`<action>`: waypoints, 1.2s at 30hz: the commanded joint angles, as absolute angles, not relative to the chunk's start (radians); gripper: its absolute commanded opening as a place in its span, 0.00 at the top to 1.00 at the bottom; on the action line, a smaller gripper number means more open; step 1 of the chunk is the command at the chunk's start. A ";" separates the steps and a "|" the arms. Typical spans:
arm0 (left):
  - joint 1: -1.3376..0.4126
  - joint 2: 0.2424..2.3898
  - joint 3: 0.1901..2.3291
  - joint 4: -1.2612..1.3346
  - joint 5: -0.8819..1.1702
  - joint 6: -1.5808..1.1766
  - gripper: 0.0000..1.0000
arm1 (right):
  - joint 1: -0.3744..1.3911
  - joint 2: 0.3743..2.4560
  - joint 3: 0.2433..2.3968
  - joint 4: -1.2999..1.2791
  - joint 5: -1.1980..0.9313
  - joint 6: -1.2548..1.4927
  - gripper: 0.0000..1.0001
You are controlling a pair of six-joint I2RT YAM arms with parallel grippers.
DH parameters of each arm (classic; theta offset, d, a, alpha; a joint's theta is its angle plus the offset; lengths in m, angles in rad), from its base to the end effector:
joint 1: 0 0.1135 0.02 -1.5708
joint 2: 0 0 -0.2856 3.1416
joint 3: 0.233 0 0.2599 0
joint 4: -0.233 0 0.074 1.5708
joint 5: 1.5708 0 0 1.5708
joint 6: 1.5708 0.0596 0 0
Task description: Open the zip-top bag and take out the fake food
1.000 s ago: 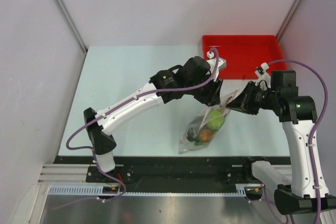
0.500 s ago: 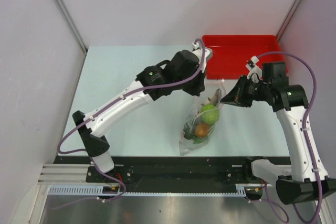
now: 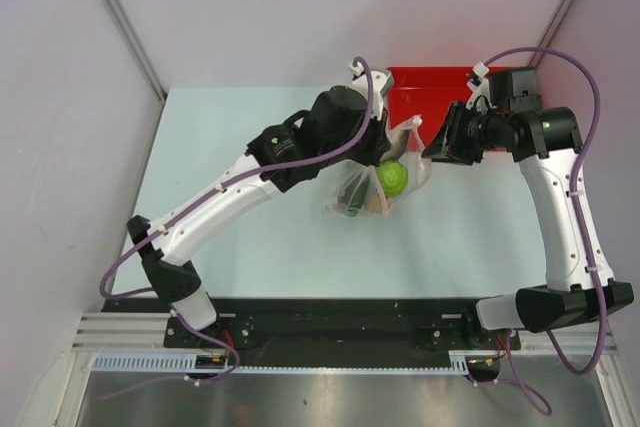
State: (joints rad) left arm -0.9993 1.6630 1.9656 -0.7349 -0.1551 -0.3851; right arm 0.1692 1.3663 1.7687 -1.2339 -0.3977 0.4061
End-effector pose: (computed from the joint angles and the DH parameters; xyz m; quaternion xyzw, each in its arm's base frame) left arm 0.2189 -0.3234 0.4749 0.2141 0.8131 -0.2927 0.4553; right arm 0.2505 0.0662 0.4521 0.0372 0.9161 0.2771 0.2874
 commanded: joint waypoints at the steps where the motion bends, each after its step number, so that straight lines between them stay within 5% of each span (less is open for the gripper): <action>1: -0.997 1.741 2.008 -0.612 -0.107 -0.408 1.00 | 0.172 1.371 1.819 -1.374 -0.261 0.362 0.63; 4: -0.992 1.790 2.023 -0.580 -0.078 -0.417 1.00 | 0.170 1.333 1.824 -1.391 -0.221 0.391 0.52; 7: -0.988 1.827 2.034 -0.558 -0.055 -0.428 1.00 | 0.172 1.290 1.818 -1.382 -0.238 0.422 0.52; 19: -0.982 1.848 2.028 -0.517 0.035 -0.465 1.00 | 0.172 1.187 1.473 -1.220 -0.266 0.519 0.67; 36: -0.983 1.855 2.019 -0.477 0.112 -0.486 1.00 | 0.183 1.249 1.333 -1.074 -0.203 0.469 0.40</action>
State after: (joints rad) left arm -0.9913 1.8759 1.9774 -0.5488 0.0734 -0.4644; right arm 0.1719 1.2415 1.3540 -1.1305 -0.2481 0.4931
